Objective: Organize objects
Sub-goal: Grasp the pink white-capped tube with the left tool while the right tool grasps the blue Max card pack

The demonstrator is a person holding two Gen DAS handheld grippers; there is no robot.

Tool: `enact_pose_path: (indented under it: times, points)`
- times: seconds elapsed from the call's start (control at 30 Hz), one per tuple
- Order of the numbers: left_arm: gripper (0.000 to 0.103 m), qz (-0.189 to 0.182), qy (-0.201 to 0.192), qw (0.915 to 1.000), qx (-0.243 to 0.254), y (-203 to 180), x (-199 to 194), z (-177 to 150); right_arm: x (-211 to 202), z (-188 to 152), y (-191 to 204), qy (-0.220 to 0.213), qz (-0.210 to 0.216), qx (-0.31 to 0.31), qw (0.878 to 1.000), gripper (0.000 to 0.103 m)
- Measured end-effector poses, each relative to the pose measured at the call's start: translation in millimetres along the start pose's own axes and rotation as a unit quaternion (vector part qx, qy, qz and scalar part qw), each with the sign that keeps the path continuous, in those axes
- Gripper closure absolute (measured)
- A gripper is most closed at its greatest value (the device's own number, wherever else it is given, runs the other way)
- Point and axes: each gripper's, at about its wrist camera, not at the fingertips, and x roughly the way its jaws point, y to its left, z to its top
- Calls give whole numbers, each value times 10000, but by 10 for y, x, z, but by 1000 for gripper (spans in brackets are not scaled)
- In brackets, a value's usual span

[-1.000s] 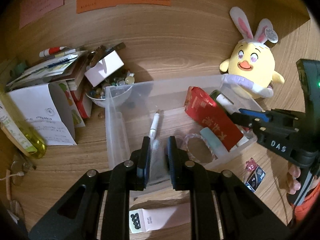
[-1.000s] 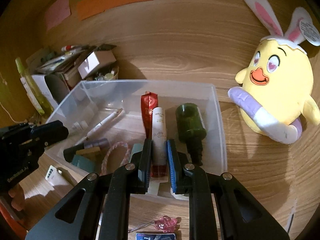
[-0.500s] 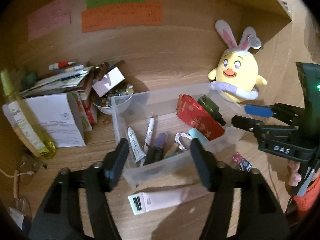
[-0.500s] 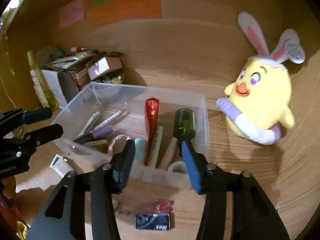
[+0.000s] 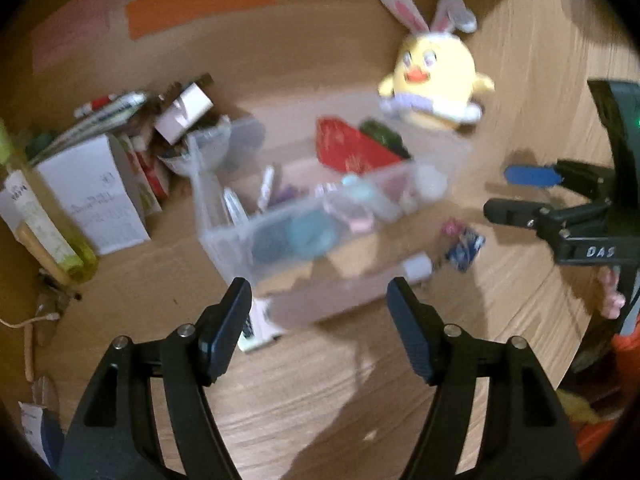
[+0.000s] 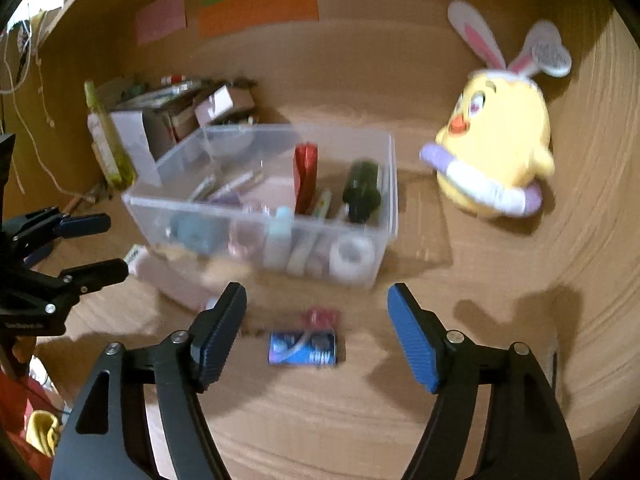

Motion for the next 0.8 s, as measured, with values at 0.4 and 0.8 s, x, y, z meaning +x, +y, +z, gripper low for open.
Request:
enact_pose_path:
  times: [0.4,0.8]
  points:
    - [33,-153,683,9943,808,-306,548,80,404,-247,38,718,243,-66,9971,32]
    - [57,-736,919,9889,903,-341,753,168,468,-226,108,754,145,-258,9967,58]
